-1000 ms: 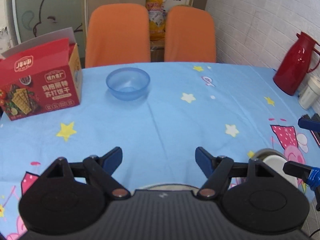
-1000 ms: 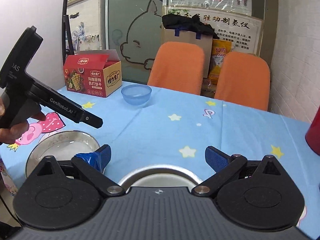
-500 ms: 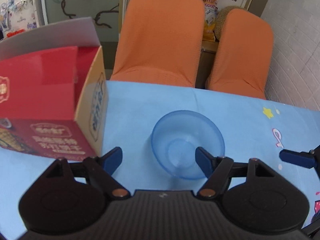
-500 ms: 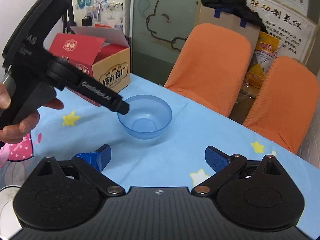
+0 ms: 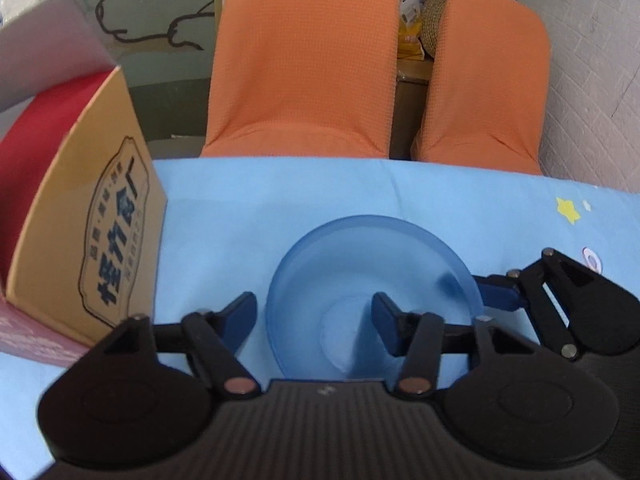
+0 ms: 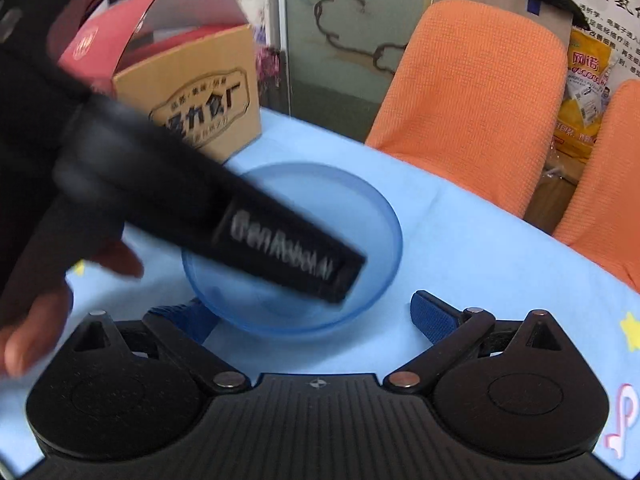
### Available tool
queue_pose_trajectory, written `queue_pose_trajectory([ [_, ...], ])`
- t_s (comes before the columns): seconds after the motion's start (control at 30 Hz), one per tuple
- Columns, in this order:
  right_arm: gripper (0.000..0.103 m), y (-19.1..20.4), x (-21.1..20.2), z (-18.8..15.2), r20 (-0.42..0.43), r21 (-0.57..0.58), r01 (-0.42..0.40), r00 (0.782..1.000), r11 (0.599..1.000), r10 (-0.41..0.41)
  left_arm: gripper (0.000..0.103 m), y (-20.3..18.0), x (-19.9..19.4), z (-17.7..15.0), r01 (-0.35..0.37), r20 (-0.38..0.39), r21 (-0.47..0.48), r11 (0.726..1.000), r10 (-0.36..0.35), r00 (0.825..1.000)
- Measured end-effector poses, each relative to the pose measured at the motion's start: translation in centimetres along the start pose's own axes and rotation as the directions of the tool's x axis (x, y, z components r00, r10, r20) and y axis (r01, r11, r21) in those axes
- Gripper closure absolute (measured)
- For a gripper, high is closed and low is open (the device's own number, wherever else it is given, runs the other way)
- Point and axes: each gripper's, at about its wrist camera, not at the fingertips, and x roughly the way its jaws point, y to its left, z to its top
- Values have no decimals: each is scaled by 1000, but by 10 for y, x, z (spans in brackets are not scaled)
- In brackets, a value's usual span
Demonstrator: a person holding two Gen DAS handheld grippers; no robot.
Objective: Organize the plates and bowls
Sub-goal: 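Reach the left tool to the blue plastic bowl and grasp its rim, then lower the blue bowl into the white bowl and open the left tool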
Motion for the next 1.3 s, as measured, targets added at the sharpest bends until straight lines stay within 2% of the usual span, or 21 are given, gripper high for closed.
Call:
queue_pose_trajectory([
  [0.03,17,1,-2,1,8,-12,-9,1000,1000,9,63,-1,-1,2,26,-8,11,1000,-26,1000],
  [0.07,17,4,-6,1,25,-20,-12,1000,1000,13,67,-2,-2,2,45,-19,13,999,-45,999],
  [0.13,17,12,-20,3,76,-38,4,997,999,-1,67,-1,-7,1,74,-16,7,997,-74,997],
  [0.27,16,15,-60,2,122,-44,16,992,999,-10,67,-8,-35,-1,141,5,-9,990,-141,990],
  [0.37,16,22,-102,-3,120,-56,49,992,997,-42,67,-30,-63,-12,169,27,22,985,-170,985],
  [0.5,16,35,-172,-18,88,-71,103,991,992,-97,67,-69,-109,-38,243,36,59,968,-245,969],
  [0.7,16,62,-271,-87,46,-36,201,979,979,-199,67,-145,-168,-113,356,-7,138,924,-359,933],
  [0.8,16,77,-303,-126,14,-3,237,971,971,-237,67,-175,-184,-152,401,-50,179,898,-399,916],
  [0.87,16,85,-321,-152,-6,22,249,968,968,-249,67,-192,-190,-178,409,-80,201,890,-402,912],
  [0.97,16,95,-330,-183,-8,64,251,968,966,-251,67,-208,-191,-206,393,-102,236,889,-379,920],
  [1.07,16,93,-317,-199,4,101,241,970,965,-242,66,-216,-184,-221,373,-118,262,890,-354,928],
  [1.13,16,92,-316,-211,21,118,232,972,966,-236,66,-219,-180,-224,352,-113,273,895,-334,936],
  [1.2,16,85,-313,-212,34,130,231,971,964,-237,63,-224,-178,-225,304,-82,312,900,-293,953],
  [1.23,16,83,-313,-213,30,126,232,971,965,-237,54,-226,-175,-225,283,-82,321,904,-271,959],
  [1.27,16,81,-311,-216,9,122,230,972,965,-233,39,-222,-174,-225,291,-95,328,899,-275,957],
  [1.3,17,79,-310,-217,-5,126,232,972,965,-233,31,-217,-174,-223,307,-102,317,897,-290,952],
])
